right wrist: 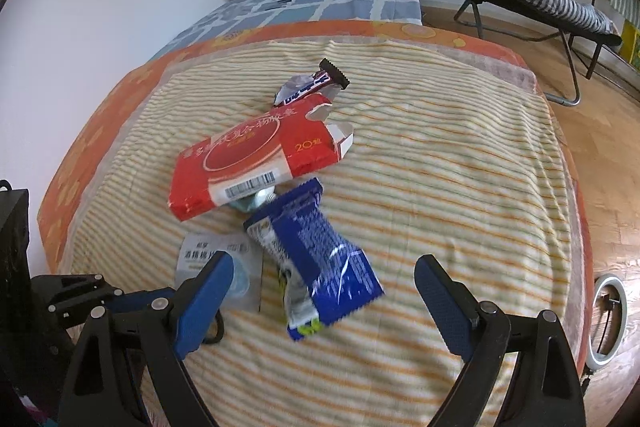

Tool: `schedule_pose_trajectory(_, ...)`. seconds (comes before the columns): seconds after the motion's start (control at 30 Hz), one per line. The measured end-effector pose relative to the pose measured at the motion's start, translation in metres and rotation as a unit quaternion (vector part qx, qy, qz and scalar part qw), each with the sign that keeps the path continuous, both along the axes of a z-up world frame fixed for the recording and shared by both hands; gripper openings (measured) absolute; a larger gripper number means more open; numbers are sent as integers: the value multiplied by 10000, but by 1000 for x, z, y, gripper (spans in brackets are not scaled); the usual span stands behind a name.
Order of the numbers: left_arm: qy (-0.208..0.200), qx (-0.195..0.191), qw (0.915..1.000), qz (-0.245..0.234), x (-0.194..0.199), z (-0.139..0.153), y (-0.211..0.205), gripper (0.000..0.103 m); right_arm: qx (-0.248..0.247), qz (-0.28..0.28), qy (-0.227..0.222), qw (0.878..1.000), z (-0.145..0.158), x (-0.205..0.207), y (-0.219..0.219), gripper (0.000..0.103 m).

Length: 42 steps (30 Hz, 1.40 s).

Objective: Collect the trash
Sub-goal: 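Grasp the blue snack wrapper with the right tool while the left tool grasps the black hair tie, then carry hair tie and blue wrapper over the blue basket and open both tools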

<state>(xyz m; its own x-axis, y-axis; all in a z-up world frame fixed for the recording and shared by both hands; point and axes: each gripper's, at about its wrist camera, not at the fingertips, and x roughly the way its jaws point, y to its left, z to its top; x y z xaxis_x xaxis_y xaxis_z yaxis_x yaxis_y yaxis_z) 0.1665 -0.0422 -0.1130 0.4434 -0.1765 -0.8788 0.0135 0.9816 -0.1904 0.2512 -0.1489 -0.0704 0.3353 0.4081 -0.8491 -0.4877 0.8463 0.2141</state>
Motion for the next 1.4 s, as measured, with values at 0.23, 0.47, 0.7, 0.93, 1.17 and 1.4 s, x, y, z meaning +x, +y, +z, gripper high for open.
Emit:
schedule_pose_trajectory(0.23, -58, 209, 9997, -72, 11, -7, -3, 6, -138, 93, 76, 9998, -15, 11, 10, 93)
schedule_pose_trajectory(0.47, -137, 322, 9993, -94, 9, -7, -4, 2, -344, 194, 144, 9991, -27, 10, 20, 89)
schedule_pose_trajectory(0.7, -178, 257, 9995, -7, 5, -1, 4, 2, -477, 223, 135, 9985, -30, 6, 18, 65)
schedule_pose_trajectory(0.93, -262, 202, 9994, 45, -2, 9, 9, 2, -310, 131, 55, 9994, -20, 1, 8, 58)
schedule_pose_trajectory(1.17, -361, 152, 9992, 40, -12, 20, 11, 2, -229, 124, -101, 9996, -5, -13, -1, 57)
schedule_pose_trajectory(1.4, -488, 124, 9987, 56, -29, 34, 16, 2, -58, 176, -264, 9995, 19, -37, -7, 57)
